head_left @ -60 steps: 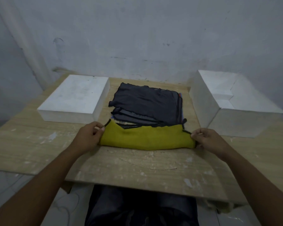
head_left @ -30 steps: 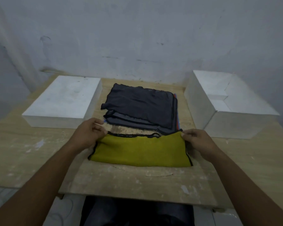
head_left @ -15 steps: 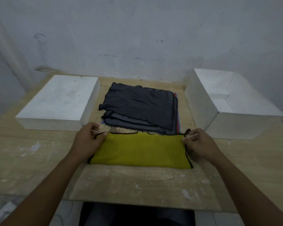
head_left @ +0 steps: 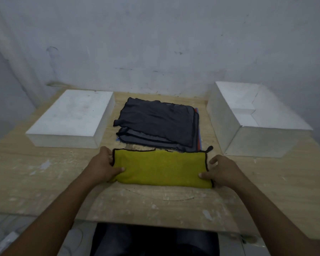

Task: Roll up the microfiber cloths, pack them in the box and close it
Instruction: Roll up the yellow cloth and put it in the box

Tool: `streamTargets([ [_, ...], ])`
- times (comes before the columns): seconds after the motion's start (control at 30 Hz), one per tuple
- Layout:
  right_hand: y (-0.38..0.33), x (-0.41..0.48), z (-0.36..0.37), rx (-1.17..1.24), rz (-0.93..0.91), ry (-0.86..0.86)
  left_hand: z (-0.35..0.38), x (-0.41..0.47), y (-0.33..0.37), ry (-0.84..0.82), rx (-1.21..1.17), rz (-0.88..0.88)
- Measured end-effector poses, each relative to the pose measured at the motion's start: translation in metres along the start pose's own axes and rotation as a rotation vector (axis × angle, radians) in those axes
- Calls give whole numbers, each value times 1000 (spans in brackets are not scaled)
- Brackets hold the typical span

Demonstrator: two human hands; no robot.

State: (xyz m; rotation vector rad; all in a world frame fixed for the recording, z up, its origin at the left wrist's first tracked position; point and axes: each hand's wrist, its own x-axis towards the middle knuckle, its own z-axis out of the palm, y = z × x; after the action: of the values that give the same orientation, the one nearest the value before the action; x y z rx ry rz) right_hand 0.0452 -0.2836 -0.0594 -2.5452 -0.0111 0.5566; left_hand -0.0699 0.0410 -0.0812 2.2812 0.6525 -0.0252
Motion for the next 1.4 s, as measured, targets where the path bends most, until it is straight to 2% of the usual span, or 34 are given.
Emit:
streamTargets([
  [0.17, 2, 2, 8, 160, 25, 48, -7, 4, 7, -75, -381, -98],
  [0.3, 2, 6, 16, 205, -23, 130, -8, 9, 7, -119, -463, -108],
  [0.53, 4, 14, 14, 429, 43, 85, -13, 9, 13, -96, -402, -128],
  [0.6, 1, 14, 11, 402, 53, 86, -14, 10, 12, -78, -373, -149],
  [0.77, -5, 11, 13, 166, -22, 90, -17, 12, 10, -60, -218, -179],
  [1.0, 1, 19, 6, 428, 6, 32, -24, 7, 16, -142, 7, -180],
  [1.1, 6, 22, 5, 582, 78, 5, -24, 8, 12, -185, -148, -207],
  [1.27, 3, 22, 3, 708, 134, -94, -26, 6, 13, -224, -587, -263],
  [1.4, 0, 23, -2, 688, 95, -86, -24, 4, 18, -259, -782, -250],
])
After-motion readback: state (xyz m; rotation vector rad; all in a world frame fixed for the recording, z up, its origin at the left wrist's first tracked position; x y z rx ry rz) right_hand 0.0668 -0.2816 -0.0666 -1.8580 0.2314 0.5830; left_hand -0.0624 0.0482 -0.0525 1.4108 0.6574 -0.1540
